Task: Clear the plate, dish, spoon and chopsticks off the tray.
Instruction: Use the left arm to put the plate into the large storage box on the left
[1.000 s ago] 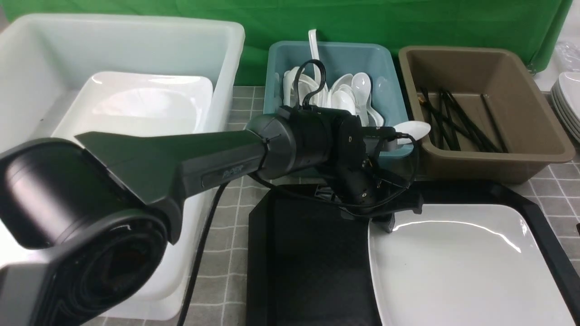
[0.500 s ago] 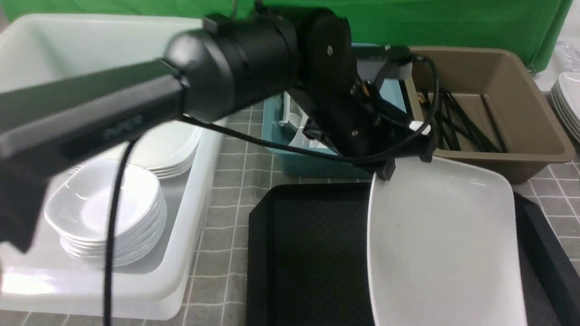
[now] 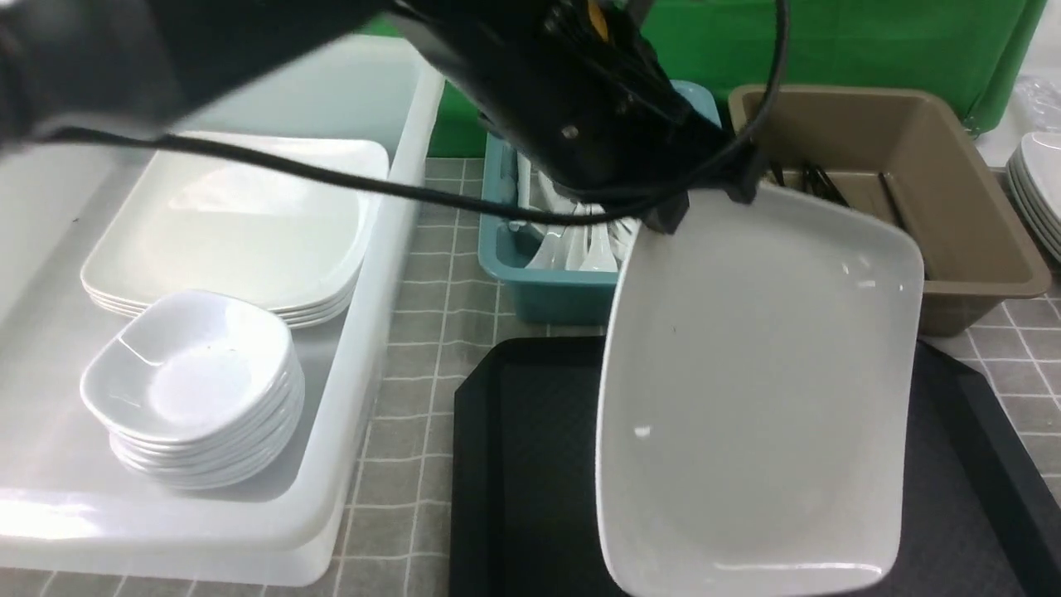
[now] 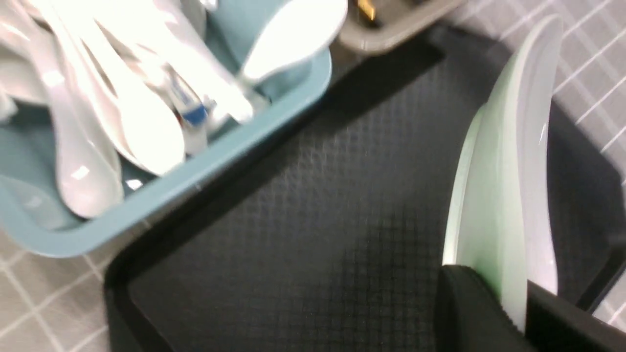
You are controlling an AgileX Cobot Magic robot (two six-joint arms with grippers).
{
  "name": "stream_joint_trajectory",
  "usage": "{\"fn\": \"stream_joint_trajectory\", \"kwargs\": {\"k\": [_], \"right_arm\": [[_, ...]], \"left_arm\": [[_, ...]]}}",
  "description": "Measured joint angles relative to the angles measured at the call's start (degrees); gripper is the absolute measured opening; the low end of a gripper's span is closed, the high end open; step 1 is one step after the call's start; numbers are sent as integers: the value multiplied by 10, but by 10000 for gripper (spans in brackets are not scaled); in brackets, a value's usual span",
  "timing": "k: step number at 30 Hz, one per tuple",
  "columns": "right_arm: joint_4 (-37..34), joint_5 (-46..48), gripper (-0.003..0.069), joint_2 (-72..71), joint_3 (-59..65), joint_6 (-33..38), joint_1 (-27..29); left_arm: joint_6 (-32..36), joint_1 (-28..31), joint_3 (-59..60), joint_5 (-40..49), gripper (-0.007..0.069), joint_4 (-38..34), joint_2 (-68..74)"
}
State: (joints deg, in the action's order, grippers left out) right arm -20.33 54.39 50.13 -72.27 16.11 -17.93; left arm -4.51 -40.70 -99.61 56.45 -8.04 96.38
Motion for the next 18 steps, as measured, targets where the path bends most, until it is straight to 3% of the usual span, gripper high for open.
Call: {"fn": "stream_joint_trajectory", "kwargs": {"k": [5, 10, 15, 18], "right_arm": [[-67, 14, 26, 56, -51, 51, 0], [-88, 43, 26, 136, -123, 66, -8], [-74, 33, 26, 216, -174, 74, -77], [-22, 9, 26, 265, -214, 65, -133]], "left_arm": [[-11, 86, 0, 2, 27, -21, -59], [1, 247, 0, 1, 27, -72, -108], [37, 412, 4, -3, 27, -149, -121], [55, 496, 30, -21, 27, -203, -121]]}}
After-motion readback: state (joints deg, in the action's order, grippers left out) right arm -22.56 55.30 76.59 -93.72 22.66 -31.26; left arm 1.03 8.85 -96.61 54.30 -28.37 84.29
